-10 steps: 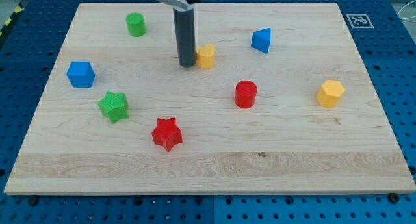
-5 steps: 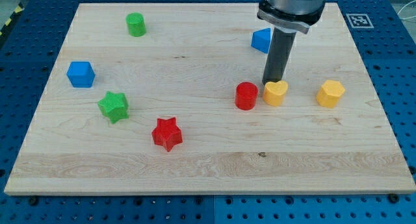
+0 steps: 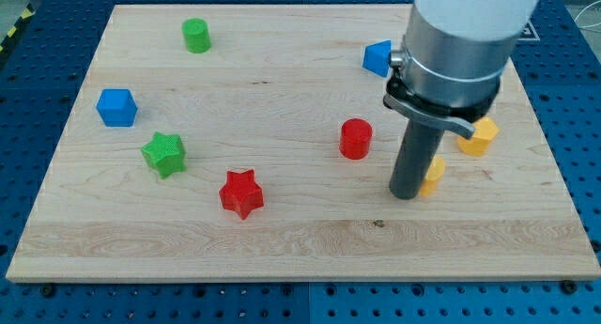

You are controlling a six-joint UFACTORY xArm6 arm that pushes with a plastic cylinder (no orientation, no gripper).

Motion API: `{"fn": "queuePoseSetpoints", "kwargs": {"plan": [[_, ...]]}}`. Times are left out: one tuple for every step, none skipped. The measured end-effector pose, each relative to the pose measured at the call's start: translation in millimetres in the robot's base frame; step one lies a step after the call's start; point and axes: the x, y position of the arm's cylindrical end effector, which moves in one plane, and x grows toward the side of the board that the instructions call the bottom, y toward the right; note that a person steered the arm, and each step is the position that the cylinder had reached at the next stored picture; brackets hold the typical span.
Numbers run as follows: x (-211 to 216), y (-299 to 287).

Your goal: Move the yellow heart closer to the yellow hexagon

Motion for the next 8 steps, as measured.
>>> {"fn": "queuePoseSetpoints", "kwargs": {"plan": [[7.8, 38.1], [6.3, 60.2], [-3.4, 62.0], [7.8, 53.8], [9.1, 38.5], [5.4, 27.1], [-7.4, 39.7], [-24.2, 49.6]]}}
